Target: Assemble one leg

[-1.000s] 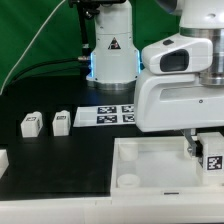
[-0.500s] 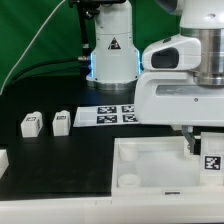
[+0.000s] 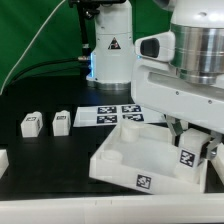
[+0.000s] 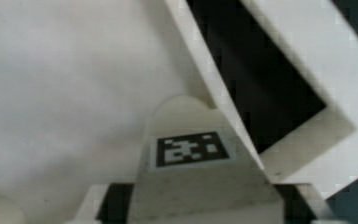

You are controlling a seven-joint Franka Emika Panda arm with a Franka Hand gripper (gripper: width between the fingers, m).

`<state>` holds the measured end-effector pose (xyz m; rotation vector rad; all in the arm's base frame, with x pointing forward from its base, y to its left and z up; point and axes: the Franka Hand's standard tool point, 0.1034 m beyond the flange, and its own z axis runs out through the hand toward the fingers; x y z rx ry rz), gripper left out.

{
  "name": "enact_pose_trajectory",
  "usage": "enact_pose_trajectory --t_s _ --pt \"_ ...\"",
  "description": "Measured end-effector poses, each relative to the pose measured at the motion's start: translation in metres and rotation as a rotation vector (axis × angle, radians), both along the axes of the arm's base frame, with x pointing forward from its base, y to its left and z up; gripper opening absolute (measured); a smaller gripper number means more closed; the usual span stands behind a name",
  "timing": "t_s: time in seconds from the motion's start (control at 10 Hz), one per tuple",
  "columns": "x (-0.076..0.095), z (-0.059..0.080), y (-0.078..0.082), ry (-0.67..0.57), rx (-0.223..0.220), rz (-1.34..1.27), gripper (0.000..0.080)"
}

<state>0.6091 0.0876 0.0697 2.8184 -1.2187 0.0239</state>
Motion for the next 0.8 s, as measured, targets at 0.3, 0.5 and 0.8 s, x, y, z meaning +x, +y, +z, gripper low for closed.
enact_pose_trajectory --t_s 0.3,0.5,0.8 --pt "-0.004 -0.0001 -0.0111 0.015 -0.026 -0.096 0.04" --pt "-0.0038 -0.0004 -0.0105 0.014 -0.025 -0.095 0.0565" --pt "-0.004 -0.0007 -0.0104 0.015 -0.026 -0.095 0.0646"
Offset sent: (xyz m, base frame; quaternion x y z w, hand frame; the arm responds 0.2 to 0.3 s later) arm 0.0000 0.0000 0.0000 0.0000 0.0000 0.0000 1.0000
